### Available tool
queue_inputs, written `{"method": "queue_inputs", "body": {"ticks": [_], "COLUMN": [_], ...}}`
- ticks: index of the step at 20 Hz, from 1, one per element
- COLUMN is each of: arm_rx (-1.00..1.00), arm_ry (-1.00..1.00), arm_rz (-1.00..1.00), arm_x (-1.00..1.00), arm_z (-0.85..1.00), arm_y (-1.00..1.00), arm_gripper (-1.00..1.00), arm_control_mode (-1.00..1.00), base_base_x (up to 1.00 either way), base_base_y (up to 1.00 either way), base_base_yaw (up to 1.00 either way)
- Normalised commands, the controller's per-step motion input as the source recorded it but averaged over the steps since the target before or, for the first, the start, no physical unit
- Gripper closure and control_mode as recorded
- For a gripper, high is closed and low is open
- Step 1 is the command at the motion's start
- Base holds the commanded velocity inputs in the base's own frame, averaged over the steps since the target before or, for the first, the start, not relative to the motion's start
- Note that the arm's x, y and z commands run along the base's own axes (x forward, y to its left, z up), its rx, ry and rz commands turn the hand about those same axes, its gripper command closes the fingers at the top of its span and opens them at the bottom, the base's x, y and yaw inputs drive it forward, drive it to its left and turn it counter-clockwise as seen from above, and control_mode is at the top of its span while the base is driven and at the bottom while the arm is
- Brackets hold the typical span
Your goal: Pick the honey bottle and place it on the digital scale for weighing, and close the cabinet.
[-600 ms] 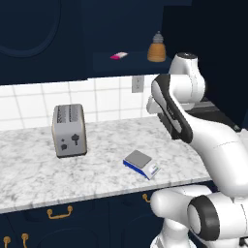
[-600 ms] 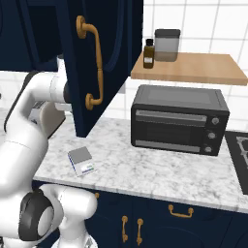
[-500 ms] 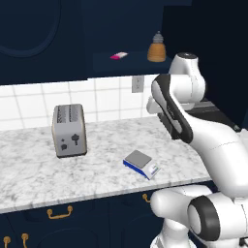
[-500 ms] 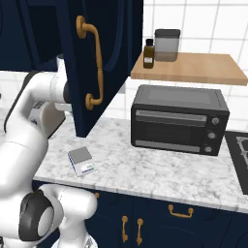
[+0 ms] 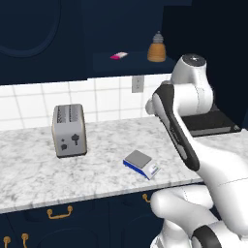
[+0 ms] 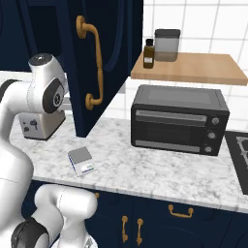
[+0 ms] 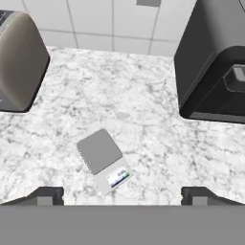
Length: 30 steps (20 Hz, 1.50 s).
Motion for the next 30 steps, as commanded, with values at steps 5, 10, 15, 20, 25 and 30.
{"method": "queue_inputs", "body": {"ticks": [5,10,15,20,25,30], "arm_rx": [-0.01,0.00,0.00,0.00,0.00,0.00], "arm_ry": [-0.11,-0.23,-0.33,-0.08,-0.09,-0.09], "arm_rz": [0.00,0.00,0.00,0.00,0.00,0.00], "arm_x": [-0.08,-0.11,-0.02,0.00,0.00,0.00], "arm_z": [0.63,0.75,0.56,0.39,0.49,0.41], "arm_y": [0.02,0.01,0.01,0.00,0.00,-0.01], "arm_gripper": [-1.00,-1.00,-1.00,-1.00,-1.00,-1.00], "arm_control_mode": [-1.00,-1.00,-1.00,-1.00,-1.00,-1.00], "base_base_x": [0.00,0.00,0.00,0.00,0.00,0.00], "base_base_y": [0.00,0.00,0.00,0.00,0.00,0.00], "base_base_yaw": [0.00,0.00,0.00,0.00,0.00,0.00]}}
